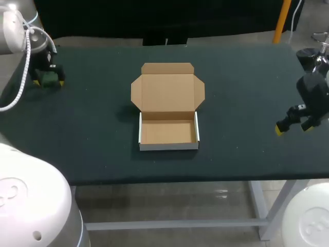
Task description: Assemble the packaging by folding the flat box into shape, placing the metal phone stand inside, and closing the box properly
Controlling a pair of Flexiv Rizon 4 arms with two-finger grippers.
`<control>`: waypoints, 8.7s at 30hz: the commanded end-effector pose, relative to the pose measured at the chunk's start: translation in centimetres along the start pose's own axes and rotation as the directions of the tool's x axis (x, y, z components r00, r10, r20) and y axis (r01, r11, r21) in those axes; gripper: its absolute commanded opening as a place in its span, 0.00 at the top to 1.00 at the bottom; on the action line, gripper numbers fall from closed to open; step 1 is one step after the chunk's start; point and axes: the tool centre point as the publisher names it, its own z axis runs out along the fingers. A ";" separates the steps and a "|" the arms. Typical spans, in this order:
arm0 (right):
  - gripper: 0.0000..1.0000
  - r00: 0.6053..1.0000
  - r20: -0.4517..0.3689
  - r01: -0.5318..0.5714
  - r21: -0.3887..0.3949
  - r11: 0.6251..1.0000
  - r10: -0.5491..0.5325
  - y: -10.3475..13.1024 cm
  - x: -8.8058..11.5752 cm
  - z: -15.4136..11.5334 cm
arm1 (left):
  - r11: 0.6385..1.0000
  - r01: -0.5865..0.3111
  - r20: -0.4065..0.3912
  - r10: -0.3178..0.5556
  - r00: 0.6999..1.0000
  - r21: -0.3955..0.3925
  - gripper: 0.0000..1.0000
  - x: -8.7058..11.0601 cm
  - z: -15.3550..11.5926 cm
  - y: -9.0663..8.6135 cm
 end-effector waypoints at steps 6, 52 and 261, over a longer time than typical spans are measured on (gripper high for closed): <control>0.00 1.000 0.020 0.001 -0.015 1.000 -0.001 -0.8 0.6 0.2 | 1.000 0.001 -0.001 -0.001 1.000 -0.008 0.00 -0.1 0.3 -0.8; 0.00 1.000 0.020 0.001 -0.015 1.000 -0.001 -0.8 0.6 0.2 | 1.000 0.027 -0.006 -0.027 1.000 0.003 0.12 -0.5 0.4 -2.0; 0.00 0.659 -0.071 0.682 -0.364 0.635 -0.749 5.0 4.5 8.3 | 0.702 -0.697 -0.108 0.712 0.694 0.145 1.00 46.4 -11.3 25.5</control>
